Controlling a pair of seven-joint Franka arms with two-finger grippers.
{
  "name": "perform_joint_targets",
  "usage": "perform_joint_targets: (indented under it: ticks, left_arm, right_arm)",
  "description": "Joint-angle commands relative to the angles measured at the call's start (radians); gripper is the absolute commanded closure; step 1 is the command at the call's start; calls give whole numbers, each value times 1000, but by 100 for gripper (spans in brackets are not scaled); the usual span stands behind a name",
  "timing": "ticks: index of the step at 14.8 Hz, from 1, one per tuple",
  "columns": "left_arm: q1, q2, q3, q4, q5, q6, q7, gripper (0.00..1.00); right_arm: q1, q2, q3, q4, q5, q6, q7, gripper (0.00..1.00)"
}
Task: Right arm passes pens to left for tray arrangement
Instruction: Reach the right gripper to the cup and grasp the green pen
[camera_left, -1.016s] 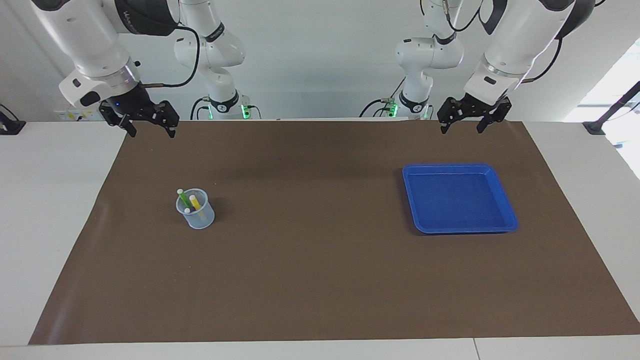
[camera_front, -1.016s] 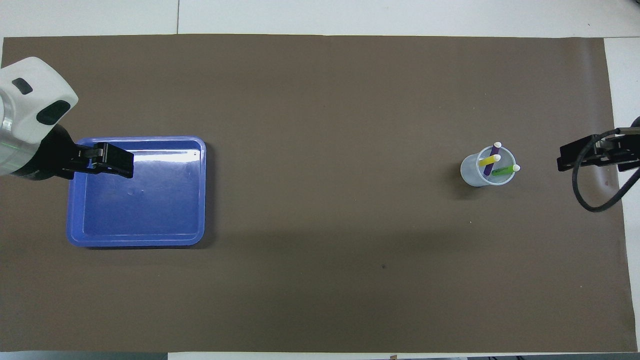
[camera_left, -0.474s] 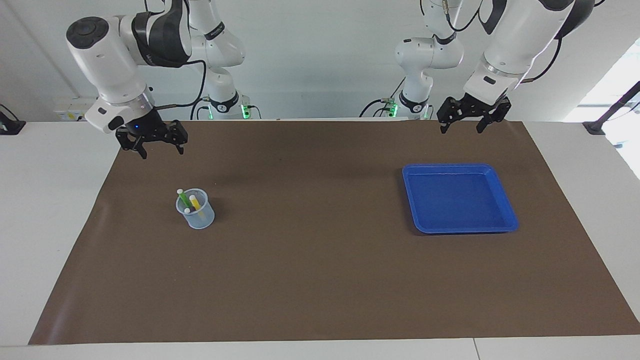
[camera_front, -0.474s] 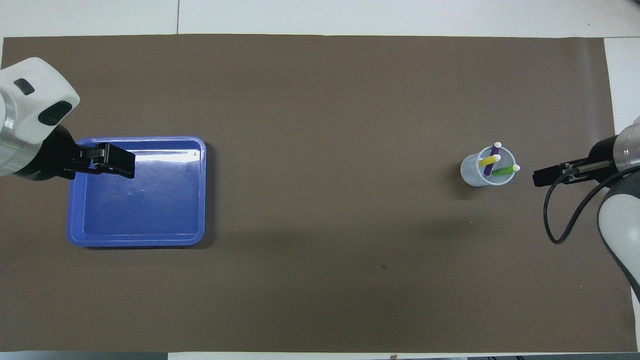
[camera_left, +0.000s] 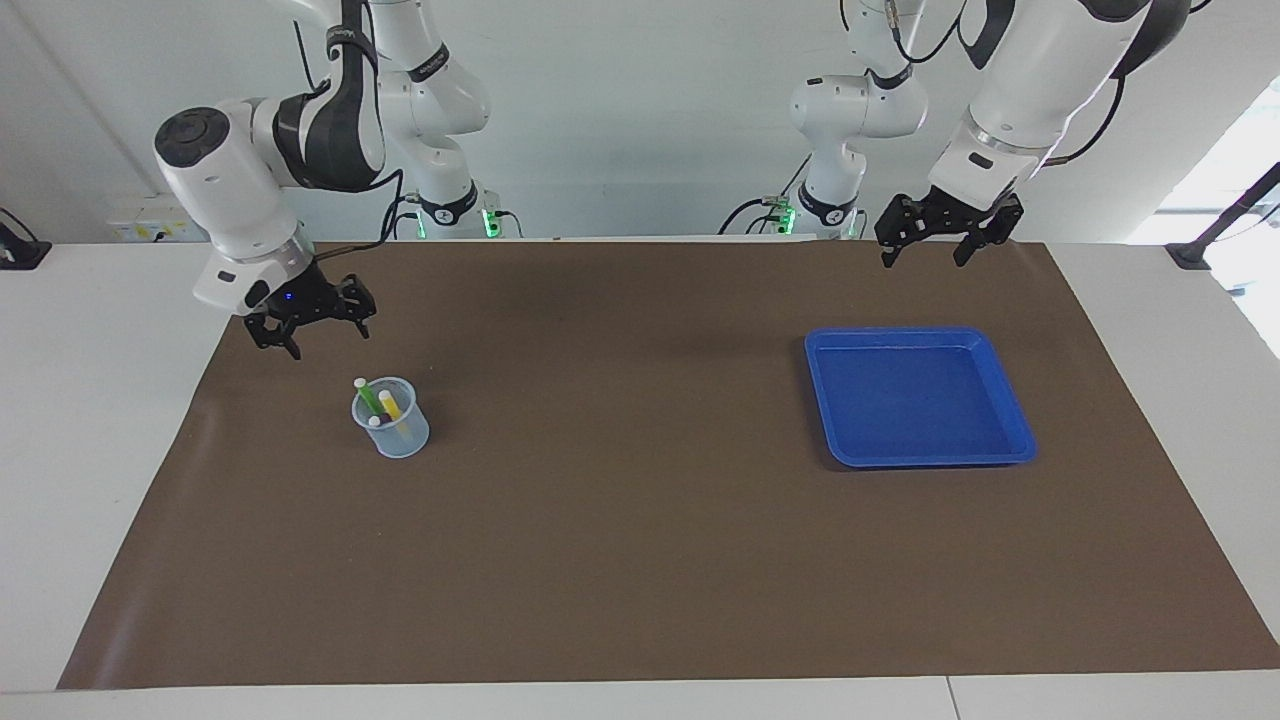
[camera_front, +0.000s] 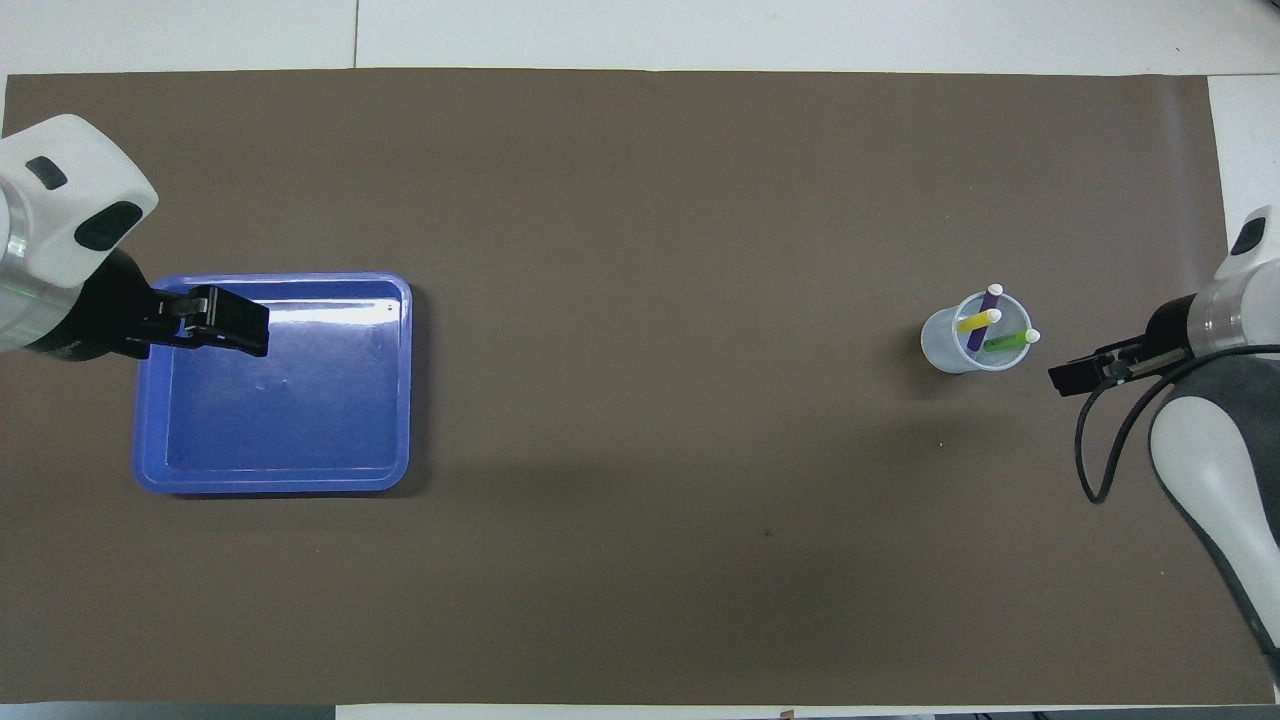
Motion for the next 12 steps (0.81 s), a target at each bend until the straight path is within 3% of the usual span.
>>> perform_joint_targets:
  ticks: [1,8,12]
  left_arm:
    - [2,-24,1,-25,-7,0,4,0]
    - [5,-24,1,-26,-9,2,4,0]
    - [3,-25,-1,-29,-9,2,2,0]
  right_arm:
    - [-7,23,5,-25,22,53,-51,0]
    - [-8,21,5,-93,108,180,-152,1]
    - [-1,20,5,-100,139,186,-154,5]
